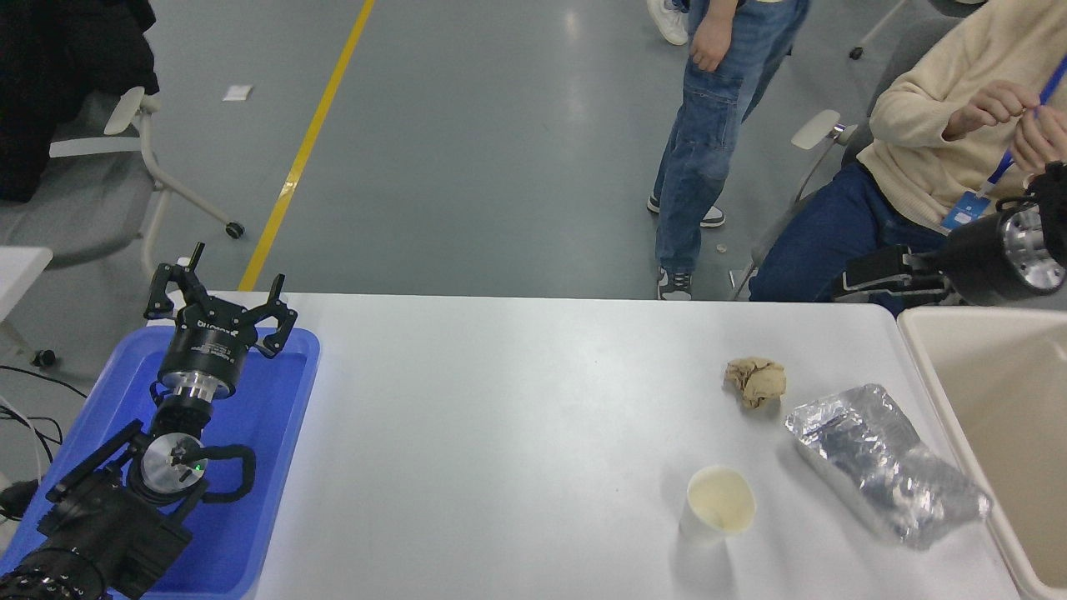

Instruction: Pick up paper cup place in dustbin

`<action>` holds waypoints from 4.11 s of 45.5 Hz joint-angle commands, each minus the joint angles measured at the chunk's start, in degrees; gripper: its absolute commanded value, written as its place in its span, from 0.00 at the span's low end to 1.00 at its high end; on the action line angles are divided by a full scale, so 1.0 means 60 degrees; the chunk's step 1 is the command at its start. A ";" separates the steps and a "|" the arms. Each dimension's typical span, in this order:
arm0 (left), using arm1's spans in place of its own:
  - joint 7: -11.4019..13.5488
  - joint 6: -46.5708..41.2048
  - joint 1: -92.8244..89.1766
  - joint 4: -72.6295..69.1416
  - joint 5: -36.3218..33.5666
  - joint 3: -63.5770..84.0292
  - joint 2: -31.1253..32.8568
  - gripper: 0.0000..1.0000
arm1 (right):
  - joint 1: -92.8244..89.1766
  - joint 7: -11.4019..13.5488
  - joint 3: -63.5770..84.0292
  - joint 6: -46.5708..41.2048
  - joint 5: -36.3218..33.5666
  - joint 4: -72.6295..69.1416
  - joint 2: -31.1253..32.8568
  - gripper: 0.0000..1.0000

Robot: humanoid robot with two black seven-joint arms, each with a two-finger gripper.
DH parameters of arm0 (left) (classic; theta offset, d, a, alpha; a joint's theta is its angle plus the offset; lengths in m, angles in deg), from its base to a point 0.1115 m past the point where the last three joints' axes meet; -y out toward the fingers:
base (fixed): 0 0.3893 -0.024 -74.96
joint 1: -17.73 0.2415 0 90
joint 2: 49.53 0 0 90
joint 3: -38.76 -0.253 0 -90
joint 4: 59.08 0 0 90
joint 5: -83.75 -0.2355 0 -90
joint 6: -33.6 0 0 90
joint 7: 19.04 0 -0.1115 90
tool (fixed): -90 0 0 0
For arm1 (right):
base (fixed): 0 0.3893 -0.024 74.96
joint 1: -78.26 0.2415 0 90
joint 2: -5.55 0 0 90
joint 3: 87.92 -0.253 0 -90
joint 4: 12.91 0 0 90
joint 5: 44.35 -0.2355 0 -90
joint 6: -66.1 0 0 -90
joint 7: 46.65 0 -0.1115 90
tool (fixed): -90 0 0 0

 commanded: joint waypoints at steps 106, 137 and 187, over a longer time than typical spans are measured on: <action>0.0000 0.0015 0.0000 0.0012 -0.0004 0.0015 0.0000 1.00 | -0.2555 0.2262 -0.1875 -0.2039 -0.0305 0.0342 -0.2364 1.00; 0.0000 0.0015 0.0000 -0.0003 0.0010 0.0015 0.0000 1.00 | -0.3494 0.2687 -0.2050 -0.1409 -0.1462 0.0592 -0.2525 1.00; 0.0000 0.0015 0.0000 -0.0003 -0.0004 0.0015 0.0000 1.00 | -0.5061 0.2804 -0.2285 0.0788 -0.1491 0.0504 -0.2730 0.41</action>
